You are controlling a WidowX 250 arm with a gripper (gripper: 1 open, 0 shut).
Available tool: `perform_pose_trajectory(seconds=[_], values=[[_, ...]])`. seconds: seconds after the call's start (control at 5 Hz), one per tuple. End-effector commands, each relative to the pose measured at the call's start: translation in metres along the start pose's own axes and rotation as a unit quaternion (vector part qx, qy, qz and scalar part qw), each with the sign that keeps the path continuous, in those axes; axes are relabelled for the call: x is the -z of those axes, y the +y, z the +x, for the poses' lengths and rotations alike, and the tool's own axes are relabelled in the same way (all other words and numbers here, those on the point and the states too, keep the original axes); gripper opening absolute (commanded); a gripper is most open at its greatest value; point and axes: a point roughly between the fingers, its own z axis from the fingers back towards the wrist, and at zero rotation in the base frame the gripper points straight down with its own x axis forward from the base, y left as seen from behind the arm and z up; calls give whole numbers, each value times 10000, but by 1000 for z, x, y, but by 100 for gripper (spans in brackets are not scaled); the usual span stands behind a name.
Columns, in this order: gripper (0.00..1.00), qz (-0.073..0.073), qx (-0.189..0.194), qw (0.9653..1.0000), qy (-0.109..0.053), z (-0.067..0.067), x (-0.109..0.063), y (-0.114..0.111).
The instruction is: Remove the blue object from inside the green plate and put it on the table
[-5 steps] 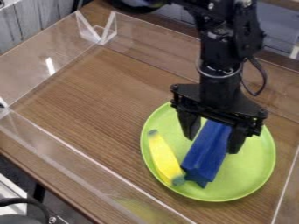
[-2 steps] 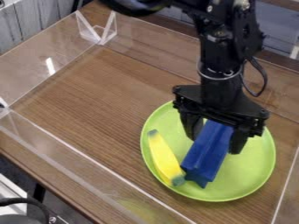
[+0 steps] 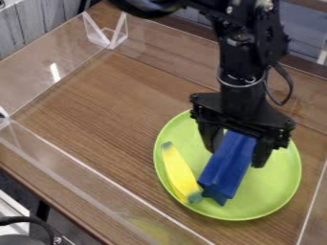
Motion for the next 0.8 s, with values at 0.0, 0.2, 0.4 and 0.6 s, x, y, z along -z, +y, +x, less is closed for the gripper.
perform_pose_trajectory(seconds=[0.0, 0.2, 0.4, 0.6], values=[[100, -50, 5, 9999, -162, 6, -6, -3], [100, -47, -7, 9998, -170, 7, -5, -3], [100, -35, -16, 9998, -178, 7, -4, -2], [100, -25, -21, 9998, -187, 7, -3, -2]])
